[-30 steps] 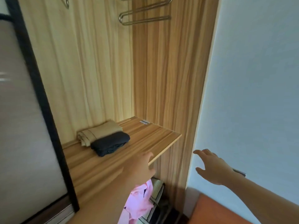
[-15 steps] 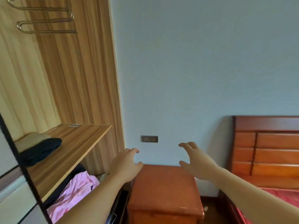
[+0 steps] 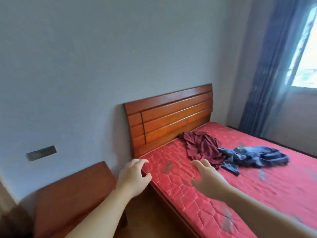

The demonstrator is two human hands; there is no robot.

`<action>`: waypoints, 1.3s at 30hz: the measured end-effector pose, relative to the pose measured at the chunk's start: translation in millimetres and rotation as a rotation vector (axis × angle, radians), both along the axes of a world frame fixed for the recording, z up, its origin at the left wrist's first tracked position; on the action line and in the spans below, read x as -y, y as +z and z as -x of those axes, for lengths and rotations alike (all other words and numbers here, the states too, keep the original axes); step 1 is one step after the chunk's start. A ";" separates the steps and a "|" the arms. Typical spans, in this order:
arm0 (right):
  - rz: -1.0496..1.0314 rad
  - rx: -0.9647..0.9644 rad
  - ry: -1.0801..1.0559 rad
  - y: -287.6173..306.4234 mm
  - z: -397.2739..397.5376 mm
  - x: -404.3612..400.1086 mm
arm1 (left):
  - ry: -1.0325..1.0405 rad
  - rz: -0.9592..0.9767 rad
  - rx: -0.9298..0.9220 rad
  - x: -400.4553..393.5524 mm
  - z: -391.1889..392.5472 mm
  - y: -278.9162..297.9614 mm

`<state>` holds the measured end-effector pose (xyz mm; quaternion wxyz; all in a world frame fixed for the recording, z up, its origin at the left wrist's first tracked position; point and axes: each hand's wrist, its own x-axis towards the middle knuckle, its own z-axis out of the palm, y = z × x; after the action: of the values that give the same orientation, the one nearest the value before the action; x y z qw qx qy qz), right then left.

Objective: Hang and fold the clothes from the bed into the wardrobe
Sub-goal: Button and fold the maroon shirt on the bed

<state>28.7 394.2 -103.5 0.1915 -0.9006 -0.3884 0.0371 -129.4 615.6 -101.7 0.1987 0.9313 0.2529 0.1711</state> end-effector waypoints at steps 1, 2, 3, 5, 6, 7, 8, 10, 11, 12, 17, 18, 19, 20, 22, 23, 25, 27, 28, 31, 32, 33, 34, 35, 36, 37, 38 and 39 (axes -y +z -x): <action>0.023 -0.009 -0.048 -5.5 6.8 26.8 | -0.062 0.008 -0.002 20.8 -8.8 -8.2; 0.047 -0.020 -0.095 -10.8 13.3 52.8 | -0.117 0.017 -0.006 41.3 -16.5 -15.2; 0.077 -0.028 -0.135 -14.7 20.0 78.2 | -0.165 0.030 -0.015 62.0 -22.4 -22.0; 0.107 -0.045 -0.208 -19.7 33.9 123.9 | -0.252 0.057 -0.052 100.8 -30.2 -32.9; 0.100 -0.046 -0.241 -20.5 39.2 144.4 | -0.291 0.057 -0.072 117.9 -34.6 -37.2; 0.096 -0.049 -0.274 -20.4 44.1 163.9 | -0.322 0.054 -0.089 134.1 -39.4 -39.9; 0.092 -0.045 -0.306 -20.3 49.0 182.7 | -0.347 0.058 -0.100 150.2 -44.1 -41.4; 0.095 -0.052 -0.373 -20.2 58.1 218.8 | -0.394 0.056 -0.124 182.5 -53.7 -42.5; 0.091 -0.055 -0.399 -20.4 60.4 235.6 | -0.415 0.045 -0.134 197.8 -58.1 -41.8; 0.085 -0.050 -0.419 -20.3 61.2 250.6 | -0.437 0.029 -0.145 212.5 -62.5 -39.6; 0.083 -0.039 -0.492 -19.2 54.6 308.1 | -0.433 0.051 -0.178 269.7 -74.3 -27.6; 0.091 -0.036 -0.505 -19.5 51.3 314.7 | -0.406 0.063 -0.193 275.5 -74.3 -25.8; 0.107 -0.031 -0.517 -20.2 47.7 319.1 | -0.381 0.055 -0.209 278.9 -74.4 -25.3; 0.119 -0.025 -0.527 -21.7 44.1 321.3 | -0.363 0.032 -0.227 279.8 -74.3 -25.1; 0.119 -0.031 -0.544 -24.5 36.8 321.0 | -0.339 -0.001 -0.254 278.2 -73.8 -24.6; 0.112 -0.044 -0.545 -25.9 32.9 318.2 | -0.334 -0.007 -0.266 275.8 -73.5 -24.9; 0.112 -0.060 -0.516 -29.2 22.7 306.8 | -0.336 -0.025 -0.293 267.2 -75.5 -26.8; 0.115 -0.063 -0.475 -29.8 6.9 289.8 | -0.323 -0.028 -0.303 252.1 -84.8 -28.3; 0.109 -0.061 -0.457 -29.1 -2.2 280.1 | -0.313 -0.025 -0.300 242.5 -92.7 -29.2; 0.108 -0.046 -0.418 -27.4 -36.2 247.8 | -0.300 -0.029 -0.291 209.2 -124.9 -34.1; 0.114 -0.037 -0.414 -27.6 -48.9 235.5 | -0.298 -0.018 -0.283 197.3 -138.4 -37.2; 0.118 -0.035 -0.418 -28.7 -61.4 222.9 | -0.294 0.005 -0.272 185.4 -152.3 -40.5; 0.122 -0.041 -0.427 -30.1 -74.4 210.4 | -0.293 0.028 -0.264 173.1 -166.7 -43.4; 0.130 -0.047 -0.433 -31.6 -88.2 198.2 | -0.299 0.038 -0.262 160.6 -180.9 -46.0; 0.144 -0.058 -0.436 -33.1 -101.7 186.0 | -0.312 0.042 -0.268 148.2 -194.3 -49.6; 0.162 -0.068 -0.440 -34.3 -114.8 174.6 | -0.326 0.039 -0.275 136.4 -206.6 -52.9; 0.173 -0.078 -0.446 -35.5 -127.9 163.7 | -0.334 0.034 -0.282 124.4 -218.0 -55.8; 0.176 -0.086 -0.453 -37.0 -141.1 153.6 | -0.336 0.027 -0.285 112.0 -229.5 -58.3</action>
<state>169.8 240.6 -140.5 0.1319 -0.9755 -0.1634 0.0652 100.1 503.6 -160.0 0.1991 0.9723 0.1222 -0.0011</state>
